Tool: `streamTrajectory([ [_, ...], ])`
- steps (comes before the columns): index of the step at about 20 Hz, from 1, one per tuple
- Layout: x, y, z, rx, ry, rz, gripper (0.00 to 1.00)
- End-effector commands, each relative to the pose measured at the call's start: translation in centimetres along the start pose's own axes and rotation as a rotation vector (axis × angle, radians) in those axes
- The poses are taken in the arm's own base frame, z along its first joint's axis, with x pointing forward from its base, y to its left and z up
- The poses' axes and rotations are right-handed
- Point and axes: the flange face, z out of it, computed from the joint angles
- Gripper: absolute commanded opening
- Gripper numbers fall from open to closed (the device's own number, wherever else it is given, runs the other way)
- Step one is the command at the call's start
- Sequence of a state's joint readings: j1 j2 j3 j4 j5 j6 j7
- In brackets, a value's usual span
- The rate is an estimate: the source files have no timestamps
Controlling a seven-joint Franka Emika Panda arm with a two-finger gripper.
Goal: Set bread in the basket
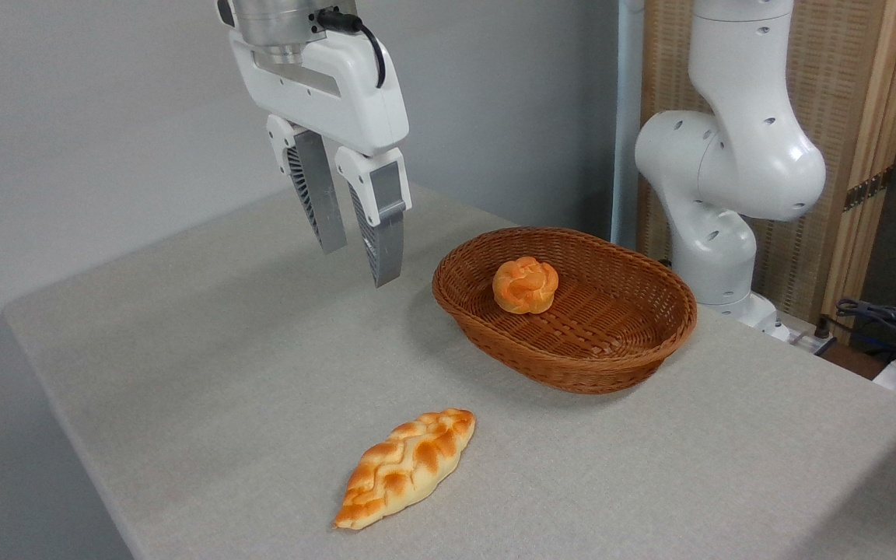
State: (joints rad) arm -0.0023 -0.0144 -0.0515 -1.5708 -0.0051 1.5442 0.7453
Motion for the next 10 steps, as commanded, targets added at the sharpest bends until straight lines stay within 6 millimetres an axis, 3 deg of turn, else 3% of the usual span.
streamTrajectory([
  [1, -0.42, -0.15, -0.47, -0.011, 0.004, -0.006, 1.0],
  [10, -0.68, -0.01, -0.33, -0.02, -0.006, -0.007, 1.0],
])
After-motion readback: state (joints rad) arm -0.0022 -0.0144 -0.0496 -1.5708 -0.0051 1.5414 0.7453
